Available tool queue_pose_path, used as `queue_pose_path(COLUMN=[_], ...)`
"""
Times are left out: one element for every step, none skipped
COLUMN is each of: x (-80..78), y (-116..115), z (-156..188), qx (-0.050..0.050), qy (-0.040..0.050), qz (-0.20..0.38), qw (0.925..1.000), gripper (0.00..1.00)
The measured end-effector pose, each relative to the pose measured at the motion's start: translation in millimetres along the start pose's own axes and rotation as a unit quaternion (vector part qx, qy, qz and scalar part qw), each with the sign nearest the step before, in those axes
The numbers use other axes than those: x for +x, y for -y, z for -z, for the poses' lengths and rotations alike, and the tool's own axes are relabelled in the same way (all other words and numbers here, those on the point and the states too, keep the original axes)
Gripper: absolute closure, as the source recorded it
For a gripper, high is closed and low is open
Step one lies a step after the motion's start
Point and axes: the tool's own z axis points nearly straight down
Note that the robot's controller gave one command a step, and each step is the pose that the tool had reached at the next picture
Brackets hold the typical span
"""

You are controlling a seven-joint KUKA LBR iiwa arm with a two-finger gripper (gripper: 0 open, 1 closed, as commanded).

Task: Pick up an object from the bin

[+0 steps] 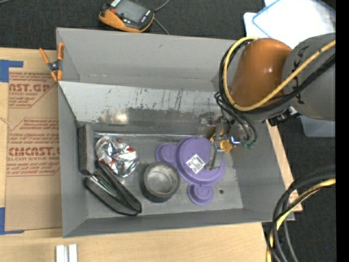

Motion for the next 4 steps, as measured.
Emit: queue_pose_path(x=[-1.8,-0.6,-5.4,-22.6], y=[0,-87,-147,-188], z=[4,-107,-49,-83], qx=[0.0,0.001,0.002,0.002], qy=[0.0041,0.0037,0.0109,0.006], qz=[0.0,0.067,0.138,0.092], qw=[1.0,0.9978,0.9903,0.9957], gripper=[0.0,0.0,0.0,0.0])
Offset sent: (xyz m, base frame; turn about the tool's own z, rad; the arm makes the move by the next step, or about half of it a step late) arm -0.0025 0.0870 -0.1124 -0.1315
